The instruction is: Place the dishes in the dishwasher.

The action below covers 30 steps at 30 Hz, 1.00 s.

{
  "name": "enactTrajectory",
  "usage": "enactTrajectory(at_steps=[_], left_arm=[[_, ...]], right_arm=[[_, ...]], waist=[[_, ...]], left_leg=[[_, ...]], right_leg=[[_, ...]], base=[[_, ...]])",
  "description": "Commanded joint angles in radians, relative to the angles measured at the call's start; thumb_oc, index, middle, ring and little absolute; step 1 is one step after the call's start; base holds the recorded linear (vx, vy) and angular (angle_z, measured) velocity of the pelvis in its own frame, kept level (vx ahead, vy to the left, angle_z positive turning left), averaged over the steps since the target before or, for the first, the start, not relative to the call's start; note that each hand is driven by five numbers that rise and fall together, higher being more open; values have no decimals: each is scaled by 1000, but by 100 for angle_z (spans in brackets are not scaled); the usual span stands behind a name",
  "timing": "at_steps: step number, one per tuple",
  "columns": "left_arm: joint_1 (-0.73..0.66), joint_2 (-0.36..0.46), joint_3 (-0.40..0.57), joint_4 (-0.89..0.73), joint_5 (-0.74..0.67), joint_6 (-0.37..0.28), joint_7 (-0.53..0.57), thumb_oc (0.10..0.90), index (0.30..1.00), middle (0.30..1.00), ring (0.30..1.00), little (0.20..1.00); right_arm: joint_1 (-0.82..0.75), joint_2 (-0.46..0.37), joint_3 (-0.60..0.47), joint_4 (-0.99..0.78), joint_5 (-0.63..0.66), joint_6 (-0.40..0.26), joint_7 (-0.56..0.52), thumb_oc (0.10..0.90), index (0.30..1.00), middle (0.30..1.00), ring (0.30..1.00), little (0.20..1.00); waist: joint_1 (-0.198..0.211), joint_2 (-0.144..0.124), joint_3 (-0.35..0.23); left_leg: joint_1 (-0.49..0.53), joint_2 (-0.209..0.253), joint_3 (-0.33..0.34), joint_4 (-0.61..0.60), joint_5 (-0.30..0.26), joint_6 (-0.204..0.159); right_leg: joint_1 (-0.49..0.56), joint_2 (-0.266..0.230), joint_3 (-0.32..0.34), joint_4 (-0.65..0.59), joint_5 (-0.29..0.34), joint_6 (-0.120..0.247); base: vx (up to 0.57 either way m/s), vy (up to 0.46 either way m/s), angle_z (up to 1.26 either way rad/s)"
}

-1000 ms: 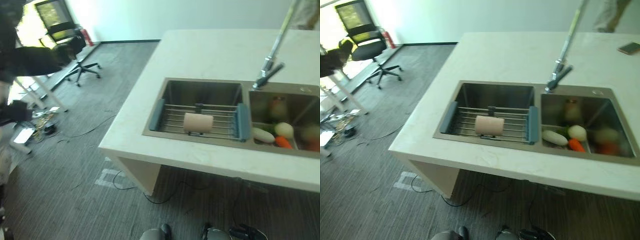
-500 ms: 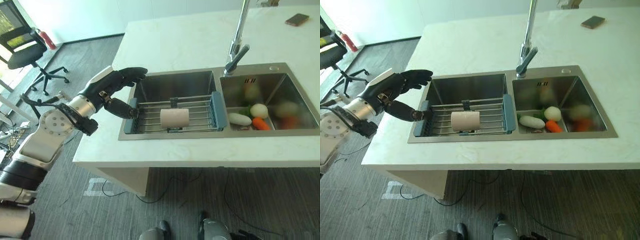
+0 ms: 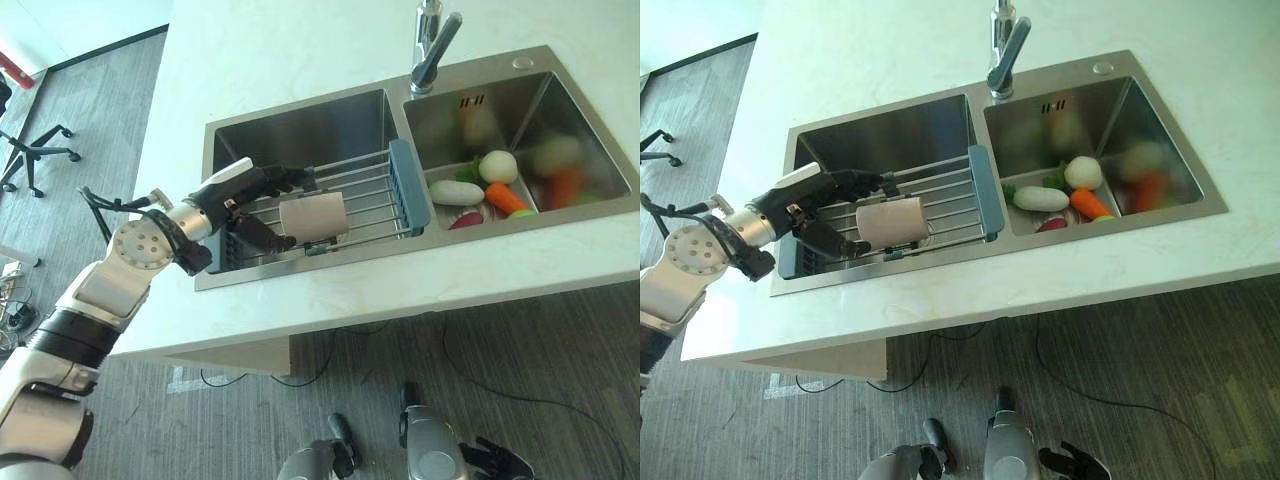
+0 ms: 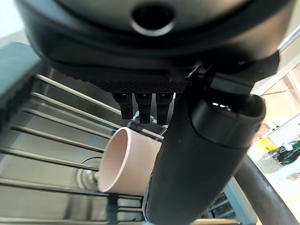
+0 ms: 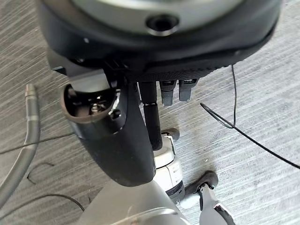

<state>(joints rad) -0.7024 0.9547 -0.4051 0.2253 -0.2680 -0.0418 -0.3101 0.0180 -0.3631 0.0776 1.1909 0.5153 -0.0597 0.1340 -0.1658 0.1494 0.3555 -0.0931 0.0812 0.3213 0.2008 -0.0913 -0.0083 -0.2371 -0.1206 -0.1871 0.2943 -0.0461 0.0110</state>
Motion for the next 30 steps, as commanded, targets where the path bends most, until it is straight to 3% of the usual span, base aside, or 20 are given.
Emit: enactTrajectory(at_steps=[1, 19, 24, 30], left_arm=[[-93, 32, 96, -16, -7, -68, 76, 800, 900, 900, 900, 900], [-98, 38, 52, -34, 94, -17, 90, 800, 900, 900, 900, 900], [-113, 36, 13, -20, 142, 76, 8, 800, 900, 900, 900, 900], [-129, 39, -18, 7, 165, 105, -2, 800, 900, 900, 900, 900]], right_arm=[[26, -18, -24, 5, 35, -5, 5, 800, 900, 900, 900, 900], [45, -45, -41, -58, 45, -7, 16, 800, 900, 900, 900, 900], [45, -59, -51, -76, 41, -2, 16, 800, 900, 900, 900, 900], [46, -67, -50, -86, 46, -4, 18, 800, 900, 900, 900, 900]], waist=[[0, -15, -63], [-36, 19, -14], [-46, 27, 5], [-50, 29, 10]], left_leg=[[-48, 22, -61, 99, -129, -27], [-57, 7, -45, 99, -125, -22], [-61, 2, -48, 99, -123, -19], [-61, 1, -48, 99, -121, -18]], right_leg=[[76, -40, 33, 6, -147, 115], [44, -51, 66, 6, -130, 123], [36, -49, 74, 6, -125, 123], [35, -50, 76, 6, -124, 123]], base=[[21, 11, -10], [20, 16, -7], [3, 22, -9], [3, 4, -2]])
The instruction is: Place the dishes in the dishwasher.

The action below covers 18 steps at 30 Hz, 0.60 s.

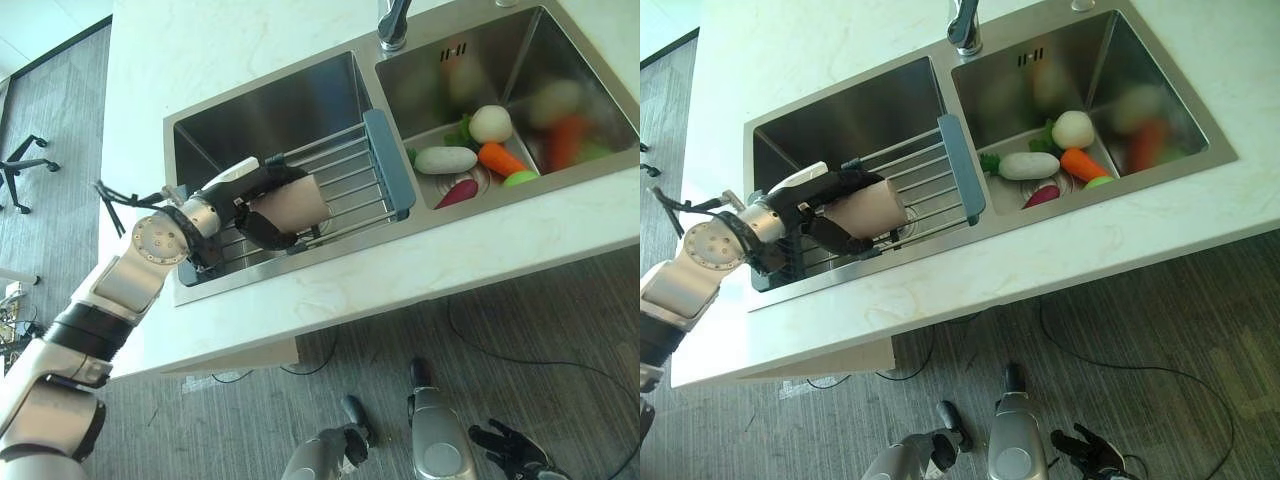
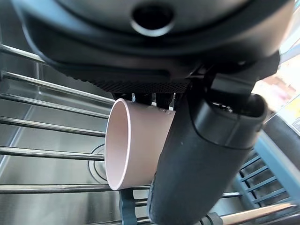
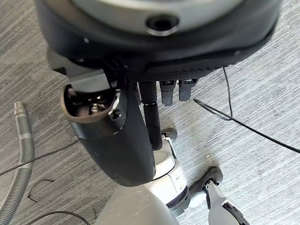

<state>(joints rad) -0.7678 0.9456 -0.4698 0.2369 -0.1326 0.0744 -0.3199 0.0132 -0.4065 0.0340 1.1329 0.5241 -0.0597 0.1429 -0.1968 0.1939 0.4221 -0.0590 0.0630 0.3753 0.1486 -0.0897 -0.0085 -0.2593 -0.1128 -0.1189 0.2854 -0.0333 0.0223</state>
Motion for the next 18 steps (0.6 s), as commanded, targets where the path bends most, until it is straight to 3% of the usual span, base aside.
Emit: enactTrajectory(at_steps=[1, 18], left_arm=[[-67, 52, 42, 5, 27, -14, 4, 800, 900, 900, 900, 900], [-99, 73, 39, 51, 23, -26, 68, 800, 900, 900, 900, 900]], right_arm=[[50, -26, -5, -29, 39, -7, 13, 800, 900, 900, 900, 900], [24, -53, 4, -113, 89, 9, 11, 800, 900, 900, 900, 900]], waist=[[-19, -14, -55], [-20, -15, 28]], left_leg=[[-96, 19, -102, 151, -121, -18], [-159, 19, -109, 151, -102, -20]], right_leg=[[57, -58, 7, 15, -136, 112], [-6, -63, 3, 15, -111, 110]], base=[[0, 0, 0], [-28, 3, 0]])
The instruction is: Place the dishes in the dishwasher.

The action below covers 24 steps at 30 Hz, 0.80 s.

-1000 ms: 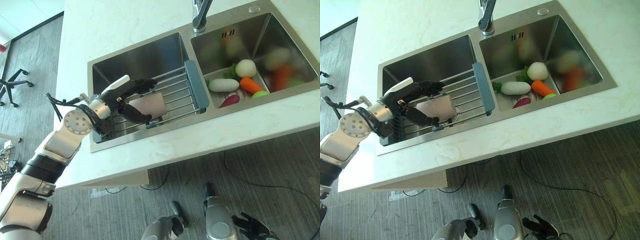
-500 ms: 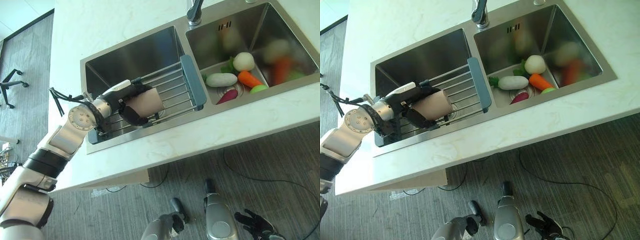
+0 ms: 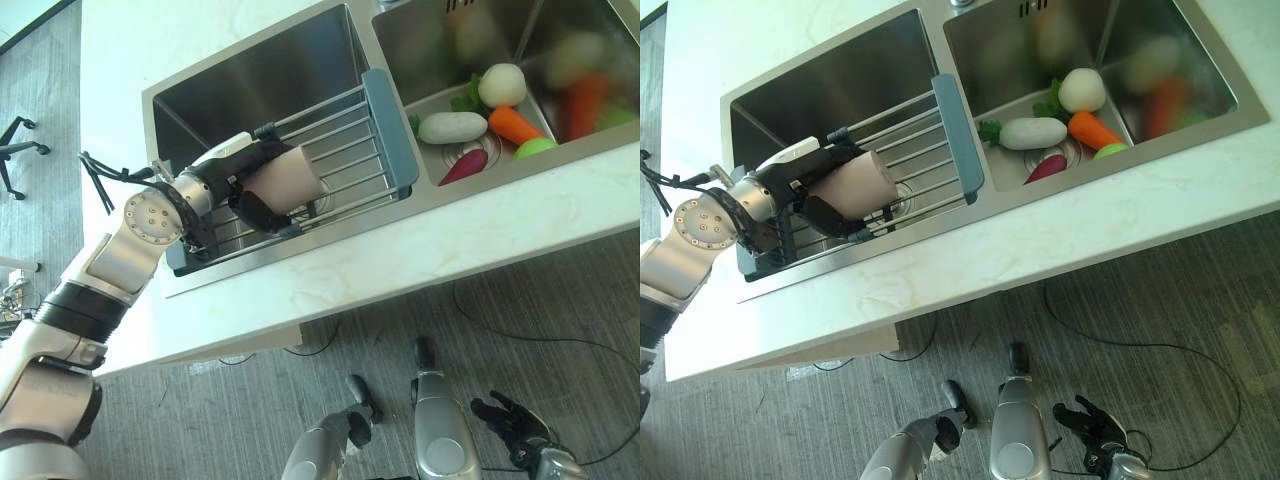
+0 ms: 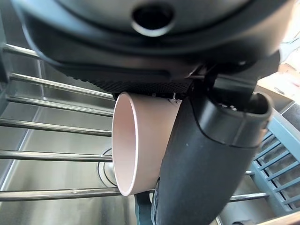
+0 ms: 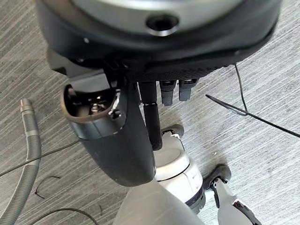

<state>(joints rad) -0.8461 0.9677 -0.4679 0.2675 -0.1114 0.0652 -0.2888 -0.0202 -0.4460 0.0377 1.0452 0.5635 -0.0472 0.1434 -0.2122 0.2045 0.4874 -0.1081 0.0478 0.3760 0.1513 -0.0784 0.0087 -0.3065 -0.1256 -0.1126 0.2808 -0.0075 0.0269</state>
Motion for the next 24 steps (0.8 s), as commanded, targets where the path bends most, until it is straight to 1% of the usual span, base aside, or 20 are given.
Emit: enactTrajectory(at_steps=[1, 4, 5, 7, 8, 9, 10, 12, 14, 15, 16, 17, 18, 19, 20, 21, 22, 23, 24], left_arm=[[-22, 50, 37, 22, 4, -13, 31, 800, 900, 900, 900, 900], [-28, 43, 27, 33, 19, -12, 30, 800, 900, 900, 900, 900], [-31, 40, 22, 38, 42, -24, 32, 400, 300, 300, 300, 300], [-38, 39, 12, 48, 49, -35, 24, 400, 300, 300, 300, 300], [-47, 34, 5, 44, 36, -68, 21, 400, 300, 300, 300, 300], [-54, 39, -4, 31, 54, -125, 13, 400, 300, 300, 300, 300], [-60, 46, -12, 18, 43, -138, 18, 400, 300, 300, 300, 300], [-73, 51, -22, -6, 20, -137, 46, 400, 300, 300, 300, 300], [-62, 55, 4, -32, 16, -159, 153, 400, 300, 300, 300, 300], [-49, 66, 26, -44, 37, -185, 228, 400, 300, 300, 300, 300], [-29, 73, 51, -55, 43, -199, 260, 400, 300, 300, 300, 300], [13, 82, 95, -69, 66, -232, 314, 400, 300, 300, 300, 300], [83, 97, 166, -82, 127, -293, 398, 400, 300, 300, 300, 300], [129, 113, 219, -90, 183, -330, 471, 400, 300, 300, 300, 300], [215, 142, 325, -110, 275, -390, 590, 400, 300, 300, 300, 300], [275, 180, 401, -126, 365, -419, 683, 400, 300, 300, 300, 300], [316, 209, 451, -139, 416, -426, 730, 400, 300, 300, 300, 300], [380, 269, 533, -178, 471, -395, 780, 400, 300, 300, 300, 300], [419, 309, 573, -189, 471, -362, 802, 400, 300, 300, 300, 300]], right_arm=[[56, -14, 1, -32, 54, -3, 9, 800, 900, 900, 900, 900], [48, -19, 3, -56, 64, 5, 4, 800, 900, 900, 900, 900], [47, -19, 2, -60, 63, 6, 6, 800, 900, 900, 900, 900], [44, -17, 2, -58, 62, 2, 6, 800, 900, 900, 900, 900], [45, -14, 5, -57, 64, -6, 3, 800, 900, 900, 900, 900], [46, -15, 2, -57, 63, -7, 3, 800, 900, 900, 900, 900], [45, -15, 1, -54, 63, -8, 3, 800, 900, 900, 900, 900], [47, -12, 3, -49, 65, -14, 4, 800, 900, 900, 900, 900], [58, 4, 3, -43, 61, -17, -3, 800, 900, 900, 900, 900], [64, 11, 3, -34, 62, -20, -6, 800, 900, 900, 900, 900], [71, 18, 3, -30, 64, -20, -9, 800, 900, 900, 900, 900], [78, 29, -3, -23, 55, -20, -10, 800, 900, 900, 900, 900], [86, 45, -6, -8, 44, -19, -15, 800, 900, 900, 900, 900], [91, 55, -10, 6, 36, -18, -14, 800, 900, 900, 900, 900], [95, 68, -9, 35, 25, -13, -12, 800, 900, 900, 900, 900], [97, 70, -15, 63, -3, -16, 4, 800, 900, 900, 900, 900], [94, 70, -14, 77, -15, -17, 9, 800, 900, 900, 900, 900], [82, 69, -14, 97, -36, -18, 22, 800, 900, 900, 900, 900], [75, 64, -6, 107, -57, -19, 36, 800, 900, 900, 900, 900]], waist=[[-5, -26, -33], [-8, -28, -17], [-11, -28, -12], [-13, -28, -7], [-14, -29, -5], [-15, -29, -6], [-15, -30, -10], [-15, -32, -18], [-9, -39, -40], [-3, -42, -54], [3, -45, -65], [12, -48, -82], [26, -53, -108], [39, -59, -129], [67, -67, -161], [93, -69, -183], [108, -68, -197], [146, -64, -226], [165, -60, -241]], left_leg=[[-113, 34, -110, 149, -113, -37], [-125, 34, -110, 149, -109, -37], [-128, 35, -109, 149, -108, -37], [-128, 37, -107, 149, -107, -39], [-128, 39, -105, 149, -107, -39], [-125, 40, -105, 149, -106, -39], [-123, 41, -105, 149, -106, -40], [-117, 43, -104, 149, -108, -41], [-100, 48, -99, 149, -113, -41], [-89, 50, -98, 149, -117, -41], [-82, 51, -98, 149, -118, -41], [-71, 53, -98, 149, -120, -43], [-51, 55, -101, 149, -123, -42], [-39, 53, -109, 149, -126, -41], [-13, 41, -130, 149, -132, -35], [8, 33, -143, 149, -136, -32], [23, 29, -150, 149, -140, -31], [41, 25, -168, 149, -144, -33], [49, 23, -183, 149, -145, -36]], right_leg=[[37, -50, -2, 19, -136, 105], [25, -49, 0, 19, -131, 104], [21, -48, 0, 19, -130, 104], [20, -48, 0, 19, -129, 104], [20, -48, -2, 19, -129, 104], [22, -48, -2, 19, -128, 104], [24, -48, -2, 19, -127, 104], [31, -48, -4, 19, -130, 104], [50, -49, -15, 19, -138, 104], [63, -52, -25, 19, -144, 103], [72, -52, -30, 19, -147, 102], [86, -53, -38, 19, -153, 102], [112, -52, -49, 19, -164, 98], [130, -50, -54, 19, -173, 95], [161, -44, -59, 19, -189, 86], [188, -41, -70, 19, -204, 79], [207, -40, -82, 19, -213, 75], [240, -37, -112, 19, -232, 67], [257, -34, -126, 19, -243, 62]], base=[[-47, -2, 2], [-61, 2, 1], [-48, 6, -1], [-39, 2, -3], [-34, 2, -5], [0, 0, 0], [0, 0, 0], [4, -1, 11], [25, -19, 18], [33, -34, 22], [42, -37, 17], [79, -48, 14], [112, -62, 18], [183, -94, 27], [193, -111, 27], [175, -121, 35], [113, -172, 53], [65, -193, 63], [60, -254, 58]])
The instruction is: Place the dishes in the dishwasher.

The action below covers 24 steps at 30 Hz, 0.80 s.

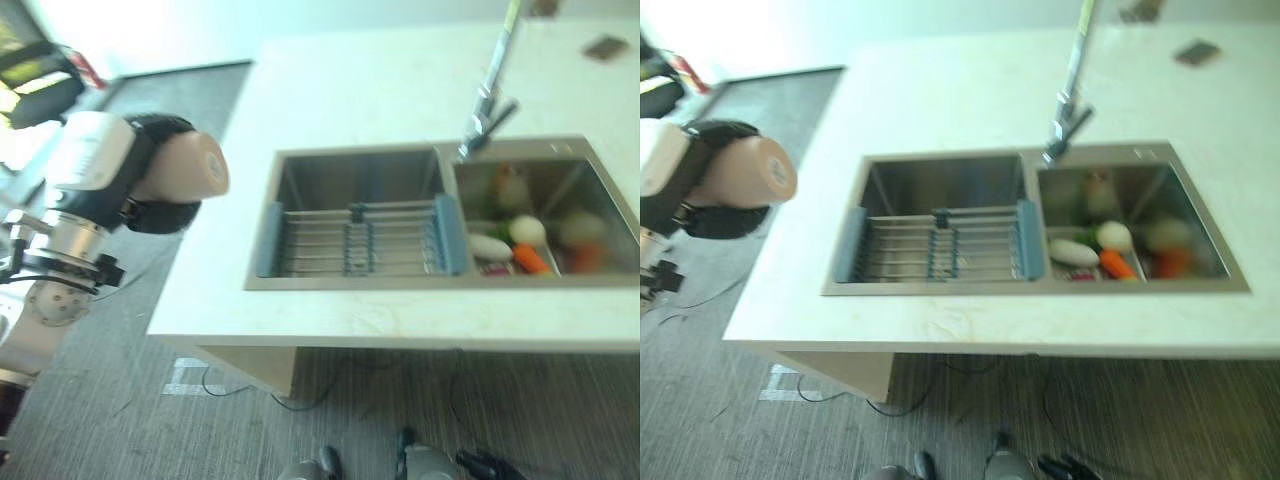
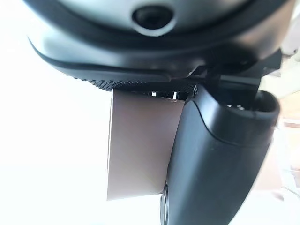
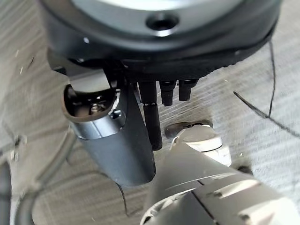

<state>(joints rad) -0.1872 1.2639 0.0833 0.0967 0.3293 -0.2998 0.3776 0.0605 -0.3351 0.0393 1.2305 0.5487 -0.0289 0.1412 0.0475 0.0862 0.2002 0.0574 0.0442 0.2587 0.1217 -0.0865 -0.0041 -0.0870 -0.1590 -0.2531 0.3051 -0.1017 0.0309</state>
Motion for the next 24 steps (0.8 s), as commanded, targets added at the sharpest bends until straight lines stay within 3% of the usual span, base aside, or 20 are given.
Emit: enactTrajectory(at_steps=[1, 3, 4, 5, 6, 7, 8, 11, 12, 13, 14, 15, 16, 17, 18, 20, 21, 24], left_arm=[[-184, 73, 83, -32, -9, 58, 158, 400, 300, 300, 300, 300], [-85, 119, 177, -31, -70, 116, 171, 400, 300, 300, 300, 300], [42, 106, 292, -24, -122, 106, 201, 400, 300, 300, 300, 300], [120, 91, 366, -19, -162, 86, 215, 400, 300, 300, 300, 300], [207, 50, 452, 1, -193, 26, 229, 400, 300, 300, 300, 300], [255, 19, 497, 12, -219, -13, 222, 400, 300, 300, 300, 300], [287, -43, 516, 17, -235, -75, 211, 400, 300, 300, 300, 300], [251, -113, 472, 8, -217, -144, 143, 400, 300, 300, 300, 300], [205, -133, 401, -65, -209, -145, 53, 400, 300, 300, 300, 300], [182, -157, 356, -112, -177, -141, 31, 400, 300, 300, 300, 300], [154, -198, 294, -163, -139, -136, 21, 400, 300, 300, 300, 300], [113, -216, 239, -169, -129, -160, 9, 400, 300, 300, 300, 300], [84, -222, 209, -161, -122, -170, 5, 400, 300, 300, 300, 300], [31, -232, 160, -151, -117, -188, -10, 400, 300, 300, 300, 300], [-31, -241, 110, -139, -111, -185, -26, 400, 300, 300, 300, 300], [-117, -243, 55, -131, -121, -145, -67, 400, 300, 300, 300, 300], [-172, -240, 6, -129, -119, -107, -99, 400, 300, 300, 300, 300], [-211, -228, -36, -119, -104, -90, -116, 400, 300, 300, 300, 300]], right_arm=[[-19, -54, 5, -79, -77, -20, 46, 800, 900, 900, 900, 900], [-37, -70, 27, -70, -137, -1, 63, 800, 900, 900, 900, 900], [-44, -84, 27, -60, -167, 21, 84, 800, 900, 900, 900, 900], [-43, -80, 31, -54, -157, 25, 79, 800, 900, 900, 900, 900], [-42, -70, 26, -43, -142, 25, 59, 800, 900, 900, 900, 900], [-45, -64, 26, -35, -135, 24, 43, 800, 900, 900, 900, 900], [-53, -49, 21, -14, -131, 16, 16, 800, 900, 900, 900, 900], [-59, -31, -12, 20, -96, -18, -19, 800, 900, 900, 900, 900], [-57, -11, -55, 7, -64, -2, -31, 800, 900, 900, 900, 900], [-54, 10, -63, -16, -55, -6, -47, 800, 900, 900, 900, 900], [-53, 31, -67, -44, -16, -10, -69, 800, 900, 900, 900, 900], [-46, 41, -75, -60, 30, -16, -77, 800, 900, 900, 900, 900], [-41, 44, -80, -65, 37, -21, -76, 800, 900, 900, 900, 900], [-33, 47, -81, -74, 45, -32, -76, 800, 900, 900, 900, 900], [-26, 50, -86, -82, 27, -41, -71, 800, 900, 900, 900, 900], [-22, 36, -74, -65, -3, -37, -36, 800, 900, 900, 900, 900], [-32, 11, -54, -32, -18, -36, 7, 800, 900, 900, 900, 900], [-36, 3, -41, -18, -23, -44, 18, 800, 900, 900, 900, 900]], waist=[[-64, 64, 31], [-35, 75, 22], [-9, 92, 31], [10, 95, 34], [34, 95, 35], [34, 89, 31], [45, 65, 20], [41, 43, -6], [61, 23, -3], [77, 18, 5], [71, 20, 15], [36, 27, 25], [18, 31, 31], [-21, 26, 38], [-51, 23, 43], [-80, 5, 51], [-100, -20, 64], [-109, -29, 72]], left_leg=[[-107, 25, -85, 178, -135, -29], [-103, 37, -87, 178, -123, -42], [-133, 76, -77, 178, -69, -78], [-149, 92, -90, 178, -63, -103], [-164, 118, -69, 178, -48, -110], [-157, 129, -41, 178, -47, -105], [-125, 132, 0, 178, -55, -85], [-89, 137, 63, 178, -100, -56], [-78, 64, 25, 178, -152, -8], [-74, 39, 18, 178, -170, 20], [-76, 8, -25, 178, -186, 50], [-76, -8, -82, 178, -196, 73], [-75, -15, -112, 178, -199, 82], [-74, -40, -158, 178, -205, 98], [-87, -58, -187, 178, -192, 112], [-80, -99, -224, 178, -203, 124], [-53, -148, -241, 178, -230, 131], [-26, -178, -249, 178, -262, 138]], right_leg=[[58, 5, -4, -5, -161, 51], [78, 6, -35, -5, -174, 40], [105, 3, -85, -5, -187, 28], [123, -3, -99, -5, -210, 33], [126, -21, -142, -5, -208, 34], [125, -37, -171, -5, -202, 35], [122, -68, -208, -5, -185, 36], [125, -120, -256, -5, -146, 70], [138, -168, -256, -5, -90, 125], [163, -190, -272, -5, -65, 129], [176, -186, -236, -5, -8, 129], [173, -133, -140, 3, 9, 119], [163, -106, -99, 24, -1, 112], [132, -40, -9, 62, -29, 103], [97, 18, 26, 86, -30, 88], [63, 89, 68, 53, -31, 78], [-50, 135, 113, -5, -3, 83], [-157, 135, 119, -5, 75, 121]], base=[[31, -199, 58], [-39, -170, 63], [-147, -159, 81], [-369, -82, 148], [-392, 58, 271], [-547, 308, 294], [-426, 488, 292], [-237, 928, 233], [37, 1168, 249], [129, 1169, 156], [150, 763, 126], [161, 546, 87], [151, 339, 145], [88, 241, 154], [160, 246, 191], [386, 120, 218], [484, -28, 118], [435, -96, 1]])
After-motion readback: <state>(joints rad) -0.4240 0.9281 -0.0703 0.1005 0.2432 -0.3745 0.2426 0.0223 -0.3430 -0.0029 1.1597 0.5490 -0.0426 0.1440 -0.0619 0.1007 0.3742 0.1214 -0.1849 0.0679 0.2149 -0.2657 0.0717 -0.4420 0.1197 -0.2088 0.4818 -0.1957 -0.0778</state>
